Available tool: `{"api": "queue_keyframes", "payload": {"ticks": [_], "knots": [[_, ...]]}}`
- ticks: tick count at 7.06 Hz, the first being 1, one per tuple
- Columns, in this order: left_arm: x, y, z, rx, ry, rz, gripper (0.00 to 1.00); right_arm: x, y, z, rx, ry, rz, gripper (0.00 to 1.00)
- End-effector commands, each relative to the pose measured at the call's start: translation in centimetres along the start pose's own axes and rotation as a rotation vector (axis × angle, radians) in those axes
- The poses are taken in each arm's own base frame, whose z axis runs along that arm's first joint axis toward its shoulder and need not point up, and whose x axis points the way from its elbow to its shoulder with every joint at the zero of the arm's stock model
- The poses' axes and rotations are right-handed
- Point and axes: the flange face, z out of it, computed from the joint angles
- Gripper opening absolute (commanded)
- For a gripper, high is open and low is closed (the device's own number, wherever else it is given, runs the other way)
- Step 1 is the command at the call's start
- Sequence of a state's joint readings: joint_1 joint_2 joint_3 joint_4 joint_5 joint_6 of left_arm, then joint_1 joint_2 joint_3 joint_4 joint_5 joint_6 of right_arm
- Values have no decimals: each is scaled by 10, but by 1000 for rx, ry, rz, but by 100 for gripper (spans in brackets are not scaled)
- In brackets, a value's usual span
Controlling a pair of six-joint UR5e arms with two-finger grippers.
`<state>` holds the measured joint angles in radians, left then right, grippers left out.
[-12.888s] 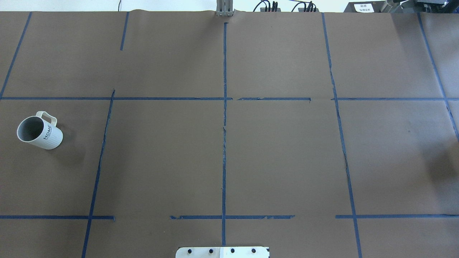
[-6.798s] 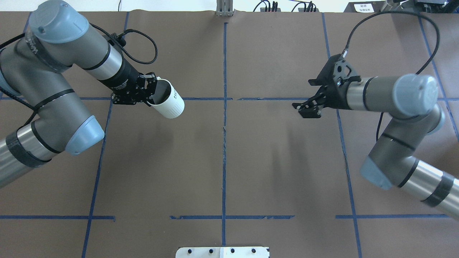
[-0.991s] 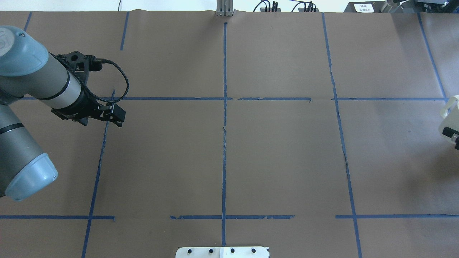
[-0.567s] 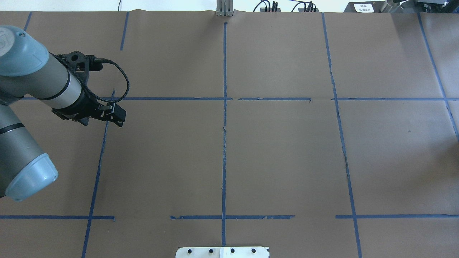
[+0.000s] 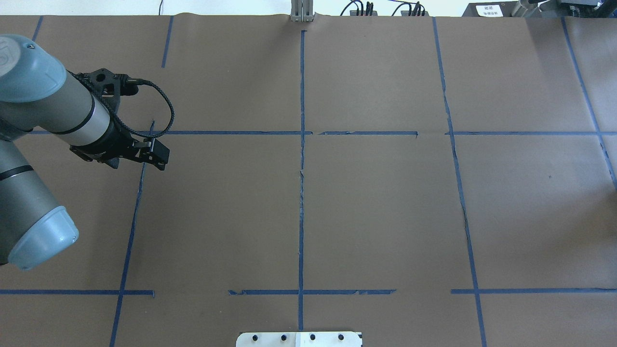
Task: Left arm hands cup to right arm to dump lemon
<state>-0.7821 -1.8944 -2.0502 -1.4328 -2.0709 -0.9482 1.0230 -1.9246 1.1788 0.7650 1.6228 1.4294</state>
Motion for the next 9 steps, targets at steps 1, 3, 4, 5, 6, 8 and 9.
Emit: {"api": "queue_keyframes", "payload": {"ticks": [1, 3, 4, 5, 6, 8, 9], "knots": [[0, 0, 1, -2, -2, 0, 100, -4, -7, 7, 29, -21, 185, 34], [0, 0, 2, -3, -3, -1, 100, -11, -11, 7, 40, -92, 373, 34], [0, 0, 1, -2, -2, 2, 100, -11, -15, 6, 52, -100, 450, 34], [0, 0, 2, -2, -2, 2, 100, -14, -18, 5, 65, -134, 530, 34], [0, 0, 2, -3, -3, 1, 100, -16, -19, 0, 67, -172, 600, 34], [0, 0, 3, -4, -3, 3, 100, -14, -27, -5, 112, -208, 772, 34], [1, 0, 2, -3, -2, 4, 100, -12, -30, -7, 130, -218, 838, 35]]}}
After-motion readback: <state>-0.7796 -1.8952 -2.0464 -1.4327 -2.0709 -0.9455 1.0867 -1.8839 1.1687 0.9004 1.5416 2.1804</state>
